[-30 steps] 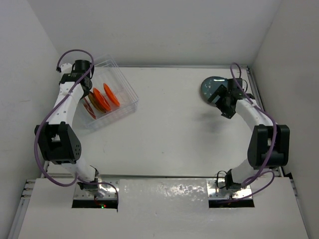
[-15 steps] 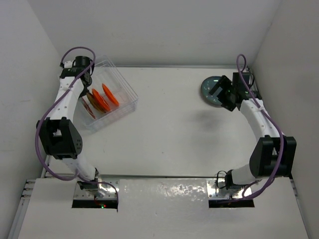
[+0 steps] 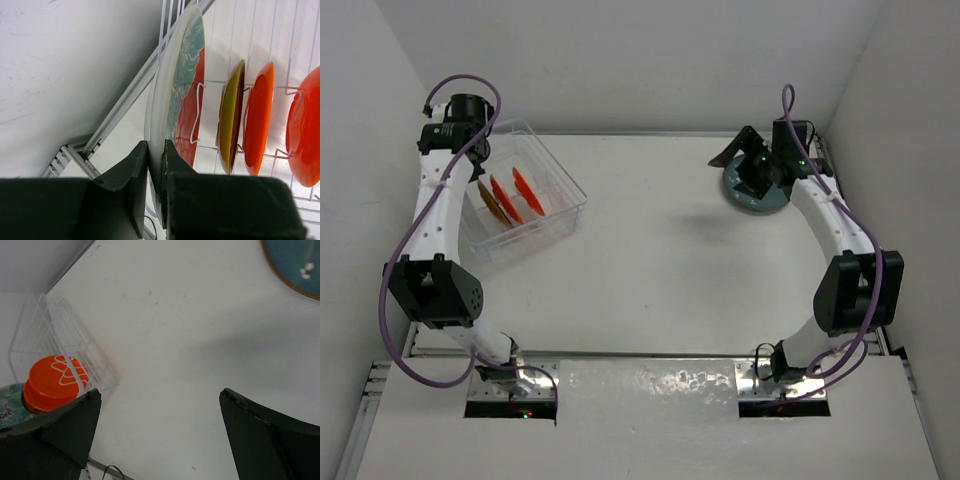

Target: Unload the plates from the dish rack

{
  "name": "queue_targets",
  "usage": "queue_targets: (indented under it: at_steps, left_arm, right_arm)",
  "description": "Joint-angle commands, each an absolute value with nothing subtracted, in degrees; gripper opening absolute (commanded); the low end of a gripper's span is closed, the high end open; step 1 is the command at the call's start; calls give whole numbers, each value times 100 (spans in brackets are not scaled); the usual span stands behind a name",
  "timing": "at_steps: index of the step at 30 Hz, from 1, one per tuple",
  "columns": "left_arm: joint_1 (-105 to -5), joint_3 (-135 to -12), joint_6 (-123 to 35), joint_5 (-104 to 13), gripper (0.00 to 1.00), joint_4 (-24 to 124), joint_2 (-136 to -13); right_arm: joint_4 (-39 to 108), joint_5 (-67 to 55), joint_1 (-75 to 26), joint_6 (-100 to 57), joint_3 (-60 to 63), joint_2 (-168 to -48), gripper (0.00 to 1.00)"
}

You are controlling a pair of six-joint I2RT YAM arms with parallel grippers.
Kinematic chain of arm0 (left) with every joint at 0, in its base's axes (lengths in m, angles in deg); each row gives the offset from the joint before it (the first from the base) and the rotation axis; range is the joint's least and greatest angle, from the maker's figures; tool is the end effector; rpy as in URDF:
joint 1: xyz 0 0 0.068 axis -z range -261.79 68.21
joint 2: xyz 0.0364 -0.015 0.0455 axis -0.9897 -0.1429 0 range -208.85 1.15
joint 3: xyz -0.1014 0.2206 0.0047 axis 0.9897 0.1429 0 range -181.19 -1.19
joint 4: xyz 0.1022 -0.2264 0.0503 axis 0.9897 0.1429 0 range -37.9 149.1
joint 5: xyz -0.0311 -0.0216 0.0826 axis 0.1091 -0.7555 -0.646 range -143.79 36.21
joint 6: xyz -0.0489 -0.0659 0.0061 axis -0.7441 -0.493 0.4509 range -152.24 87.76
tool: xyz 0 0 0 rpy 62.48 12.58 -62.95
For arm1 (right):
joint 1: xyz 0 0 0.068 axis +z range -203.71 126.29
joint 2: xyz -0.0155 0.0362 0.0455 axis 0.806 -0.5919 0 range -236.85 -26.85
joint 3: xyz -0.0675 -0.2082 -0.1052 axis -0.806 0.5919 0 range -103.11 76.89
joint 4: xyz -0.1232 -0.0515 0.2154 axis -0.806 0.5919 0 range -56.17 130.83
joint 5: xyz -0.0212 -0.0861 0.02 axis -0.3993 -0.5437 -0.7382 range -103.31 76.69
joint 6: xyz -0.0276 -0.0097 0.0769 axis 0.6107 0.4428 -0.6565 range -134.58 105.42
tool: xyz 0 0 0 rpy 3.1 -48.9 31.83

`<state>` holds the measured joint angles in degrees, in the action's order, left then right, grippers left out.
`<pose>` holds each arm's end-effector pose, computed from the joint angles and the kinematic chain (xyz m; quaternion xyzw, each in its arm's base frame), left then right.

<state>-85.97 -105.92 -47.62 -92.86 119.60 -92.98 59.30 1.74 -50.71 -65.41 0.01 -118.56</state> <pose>0.3248 0.0690 0.3396 -0.2474 0.8741 0.2928 0.2985 0.3786 0.0385 0.2512 0.3144 0.8446 0.2945 0.3178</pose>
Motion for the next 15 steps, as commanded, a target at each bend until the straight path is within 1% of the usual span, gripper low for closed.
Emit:
queue_targets:
  at_steps: [1,6,15]
  left_arm:
    - [-8644,-10440,-5034,-9563,0,10395,-8533]
    - [-8645,-9358,-5087,-8895,0,9710,-8331]
    - [-8653,-9329,-4867,-8833,0,9938,-9043]
  right_arm:
    - [5888,392,-4906,-6591,-248,-11993,99]
    - [5949,252,-4914,-6477,-124,-11940,99]
    - [6011,207,-4914,-6397,25,-11861,99]
